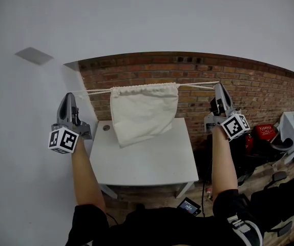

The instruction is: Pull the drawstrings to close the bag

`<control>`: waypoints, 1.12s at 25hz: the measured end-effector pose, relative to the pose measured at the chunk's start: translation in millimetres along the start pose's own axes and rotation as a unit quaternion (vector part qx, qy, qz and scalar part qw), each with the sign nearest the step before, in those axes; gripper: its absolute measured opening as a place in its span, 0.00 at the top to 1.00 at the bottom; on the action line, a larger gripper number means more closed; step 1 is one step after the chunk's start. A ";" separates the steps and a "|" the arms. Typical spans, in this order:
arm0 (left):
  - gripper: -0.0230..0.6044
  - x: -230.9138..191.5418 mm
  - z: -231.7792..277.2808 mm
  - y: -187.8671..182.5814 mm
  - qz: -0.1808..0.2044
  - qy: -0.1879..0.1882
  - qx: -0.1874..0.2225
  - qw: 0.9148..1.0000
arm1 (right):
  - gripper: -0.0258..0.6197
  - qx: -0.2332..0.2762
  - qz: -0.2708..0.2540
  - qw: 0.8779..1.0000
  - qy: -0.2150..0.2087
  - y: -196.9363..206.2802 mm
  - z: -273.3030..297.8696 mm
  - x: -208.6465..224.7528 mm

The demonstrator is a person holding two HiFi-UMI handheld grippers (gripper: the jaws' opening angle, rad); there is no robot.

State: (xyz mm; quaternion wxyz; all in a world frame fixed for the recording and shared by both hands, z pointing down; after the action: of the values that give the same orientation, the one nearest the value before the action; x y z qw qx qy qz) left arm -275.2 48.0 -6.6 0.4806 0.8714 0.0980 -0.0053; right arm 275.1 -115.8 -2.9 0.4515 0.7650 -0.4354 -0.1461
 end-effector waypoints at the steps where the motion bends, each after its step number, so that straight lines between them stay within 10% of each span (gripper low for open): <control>1: 0.93 0.4 -0.2 -0.9 0.000 0.000 0.002 1.000 | 0.94 0.004 0.006 1.000 -0.001 -0.7 -0.8 1.1; 28: 0.93 -15.2 -6.5 2.8 -0.040 -0.029 0.024 0.999 | 0.95 0.060 0.076 0.995 -0.013 -12.7 -19.0 18.6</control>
State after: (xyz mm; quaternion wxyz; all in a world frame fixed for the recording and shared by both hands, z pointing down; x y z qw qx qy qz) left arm -290.1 49.6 0.8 0.4621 0.8774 0.1182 -0.0524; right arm 304.4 -117.1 0.3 0.4088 0.7536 -0.5059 -0.0952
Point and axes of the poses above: the fingertips, and each gripper's own axes: z forward along the fingers, x to its right, y out of its underside, the point moved 6 cm from there along -z, backward along the fingers, and after that the axes turned 10 degrees about -x, right-handed, at the moved point
